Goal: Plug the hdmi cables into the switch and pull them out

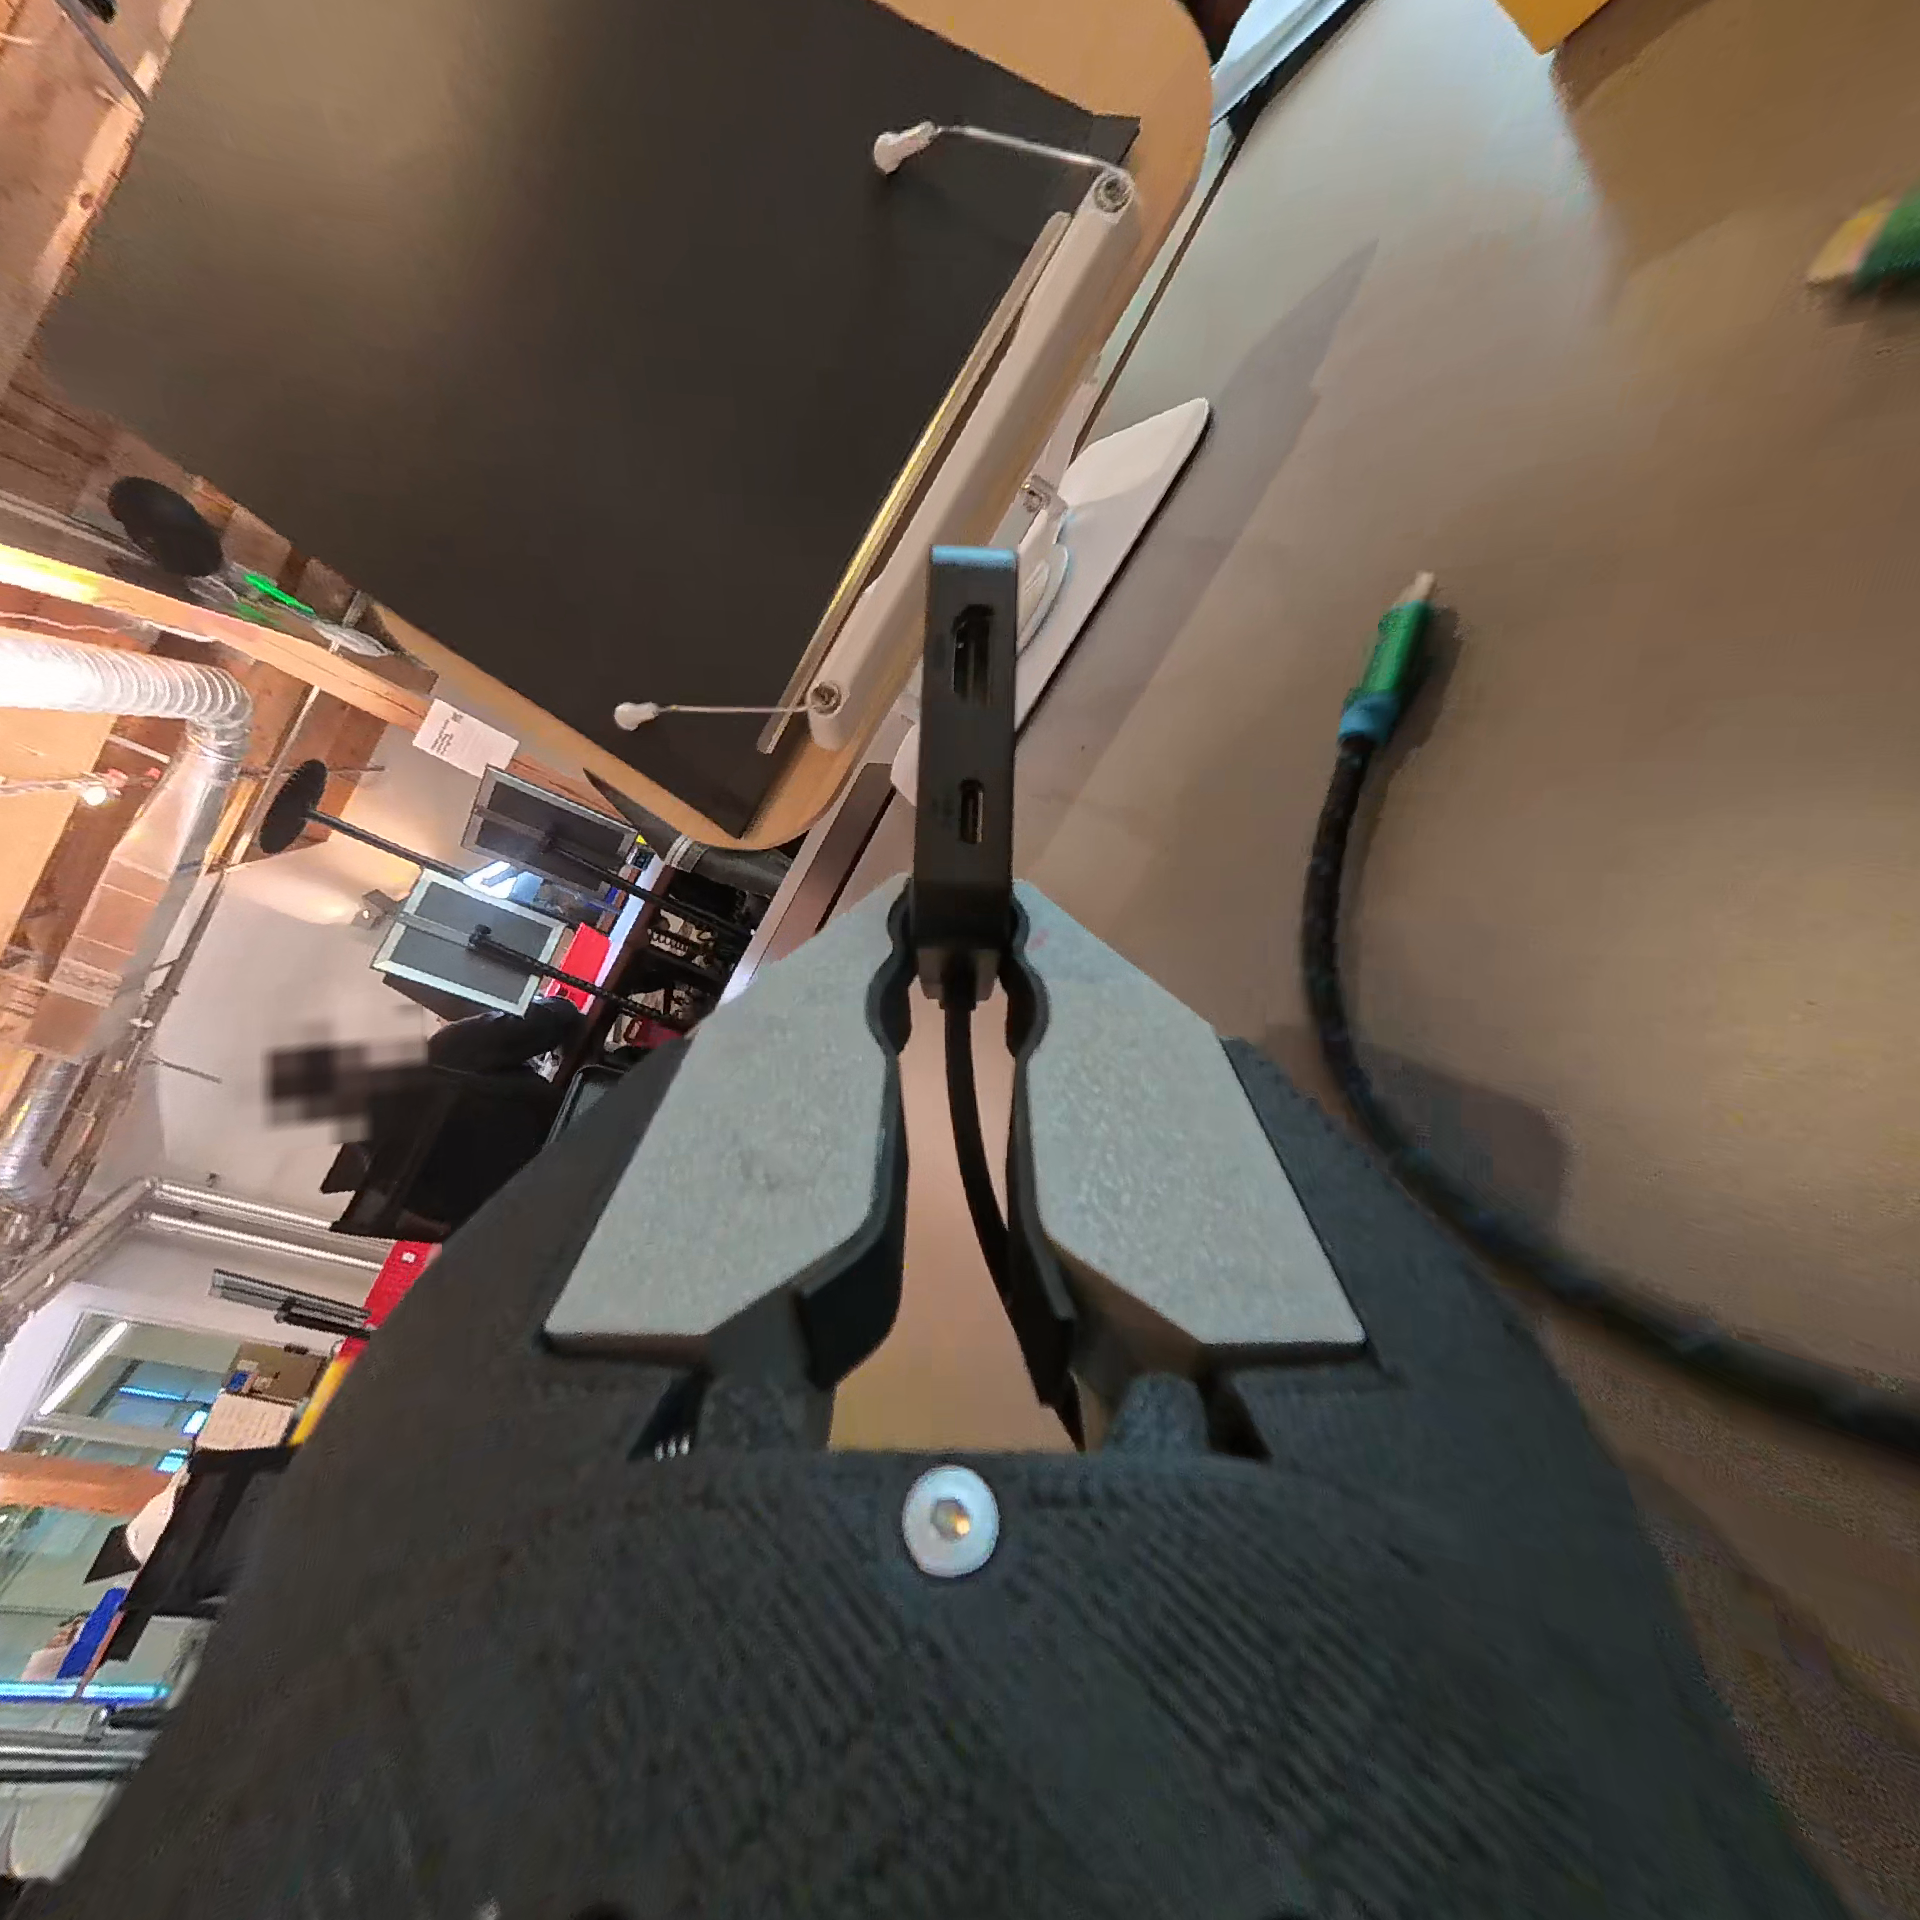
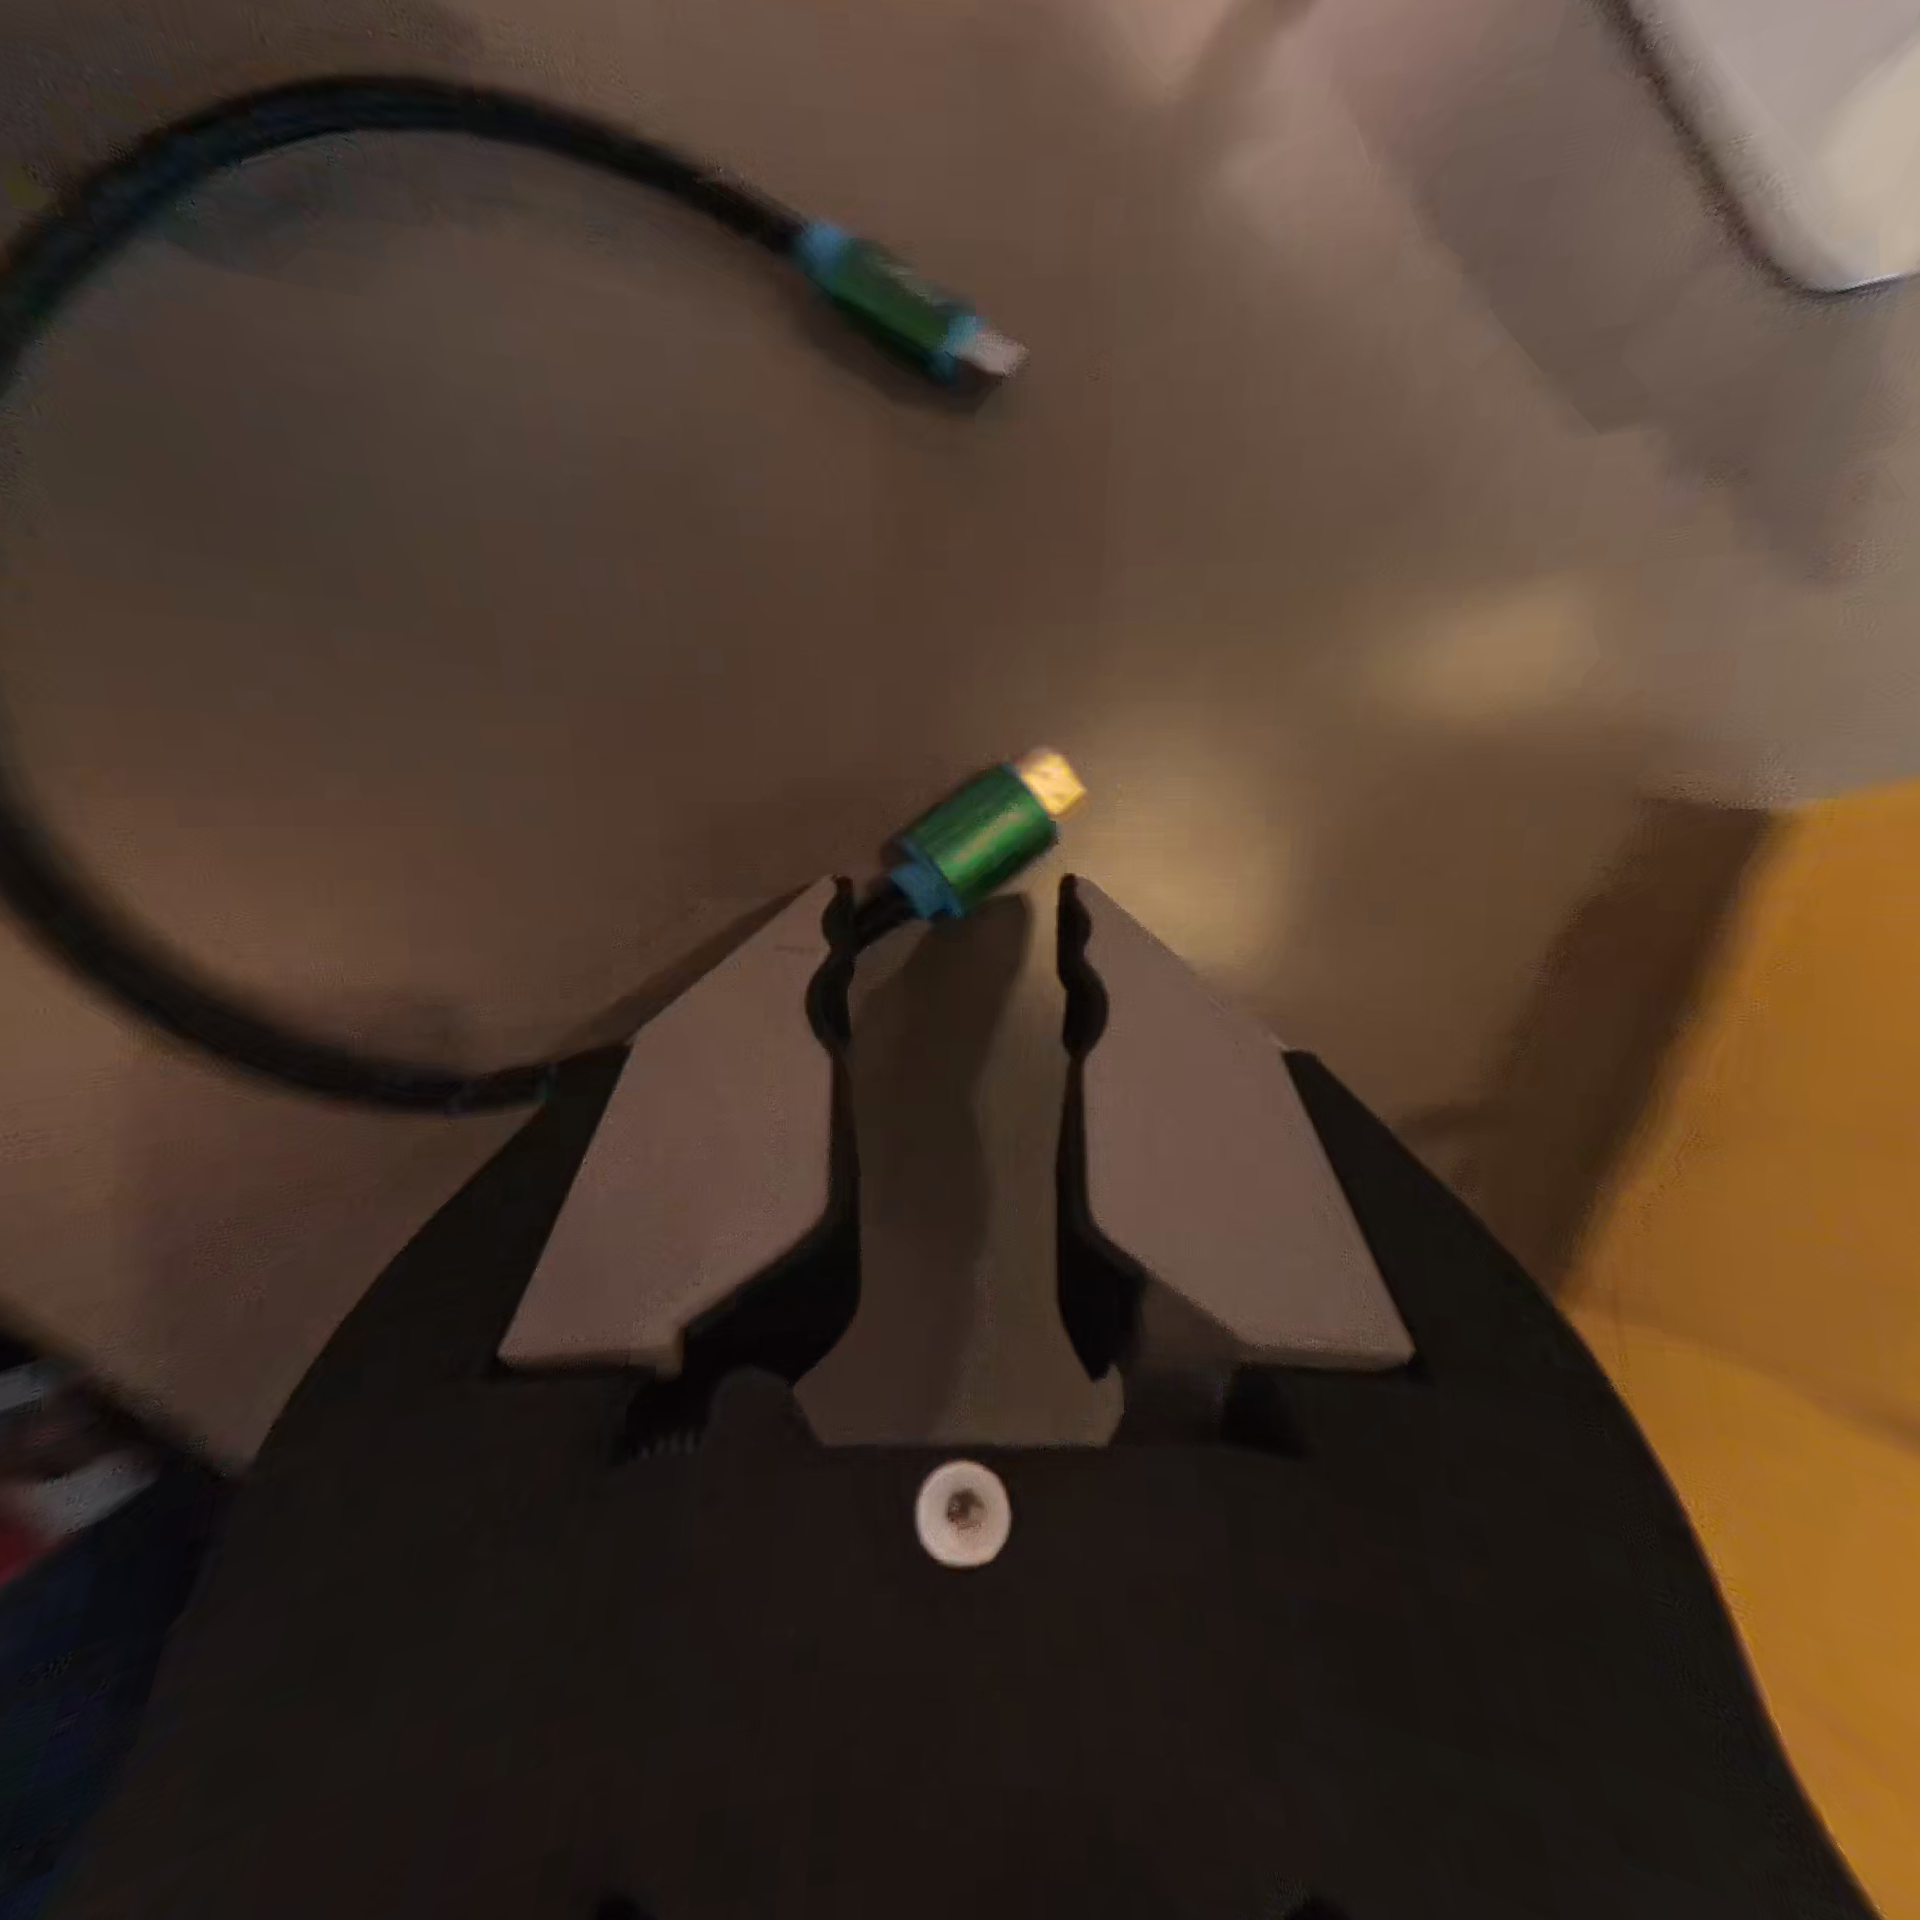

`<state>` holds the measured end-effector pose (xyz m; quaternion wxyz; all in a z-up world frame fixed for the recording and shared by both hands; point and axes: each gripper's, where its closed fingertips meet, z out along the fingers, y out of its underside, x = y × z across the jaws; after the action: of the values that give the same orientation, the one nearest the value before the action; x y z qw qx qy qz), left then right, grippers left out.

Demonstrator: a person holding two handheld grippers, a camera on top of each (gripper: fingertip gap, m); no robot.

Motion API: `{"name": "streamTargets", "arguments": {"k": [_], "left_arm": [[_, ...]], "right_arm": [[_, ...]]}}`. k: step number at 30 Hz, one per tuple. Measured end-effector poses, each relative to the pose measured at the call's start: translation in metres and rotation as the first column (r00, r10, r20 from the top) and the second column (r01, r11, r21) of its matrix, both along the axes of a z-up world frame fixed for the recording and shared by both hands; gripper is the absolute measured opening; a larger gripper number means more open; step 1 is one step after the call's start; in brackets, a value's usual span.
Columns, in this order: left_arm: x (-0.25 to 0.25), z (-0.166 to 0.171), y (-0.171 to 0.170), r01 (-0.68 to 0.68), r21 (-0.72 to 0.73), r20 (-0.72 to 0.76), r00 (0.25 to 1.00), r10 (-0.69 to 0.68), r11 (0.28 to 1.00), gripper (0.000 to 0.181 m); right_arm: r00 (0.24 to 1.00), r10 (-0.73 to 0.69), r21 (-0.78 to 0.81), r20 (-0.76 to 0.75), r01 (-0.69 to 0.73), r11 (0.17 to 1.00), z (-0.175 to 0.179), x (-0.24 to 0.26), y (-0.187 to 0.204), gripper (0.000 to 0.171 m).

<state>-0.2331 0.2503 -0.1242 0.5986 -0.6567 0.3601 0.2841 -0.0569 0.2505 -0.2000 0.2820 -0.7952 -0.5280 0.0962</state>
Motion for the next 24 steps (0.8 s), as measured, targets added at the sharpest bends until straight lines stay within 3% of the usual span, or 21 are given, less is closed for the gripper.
{"name": "streamTargets", "arguments": {"k": [2, 6, 10, 13, 16, 20, 24], "left_arm": [[-0.004, 0.001, 0.001, -0.015, 0.001, 0.015, 1.000, 0.015, 1.000, 0.012], [-0.005, 0.002, 0.003, -0.024, 0.009, 0.000, 1.000, 0.024, 1.000, 0.012], [-0.002, 0.001, 0.004, -0.028, 0.013, -0.038, 0.999, 0.028, 1.000, 0.012], [-0.002, -0.001, 0.006, -0.040, 0.013, -0.078, 0.996, 0.041, 0.999, 0.011], [-0.003, -0.002, 0.006, -0.056, 0.026, -0.127, 0.990, 0.058, 0.998, 0.011], [-0.006, 0.000, 0.007, -0.076, 0.054, -0.176, 0.981, 0.084, 0.996, 0.011], [-0.001, -0.001, 0.015, -0.080, 0.096, -0.283, 0.953, 0.104, 0.992, 0.011]], "right_arm": [[0.996, -0.069, 0.133, 0.060, 0.061, 0.989, 0.019, 0.020, 0.036, 0.036], [0.991, -0.123, 0.020, -0.049, 0.124, 0.992, 0.039, 0.028, 0.039, 0.053], [0.966, -0.231, -0.018, -0.112, 0.231, 0.973, 0.023, 0.040, 0.050, 0.058], [0.955, -0.276, 0.041, -0.109, 0.282, 0.959, 0.014, 0.041, 0.076, 0.060], [0.957, -0.276, 0.025, -0.084, 0.279, 0.960, 0.003, 0.032, 0.091, 0.052], [0.958, -0.237, -0.062, -0.160, 0.230, 0.971, -0.005, 0.018, 0.097, 0.019], [0.966, -0.090, -0.004, -0.241, 0.092, 0.996, -0.002, 0.000, 0.090, 0.018]]}}
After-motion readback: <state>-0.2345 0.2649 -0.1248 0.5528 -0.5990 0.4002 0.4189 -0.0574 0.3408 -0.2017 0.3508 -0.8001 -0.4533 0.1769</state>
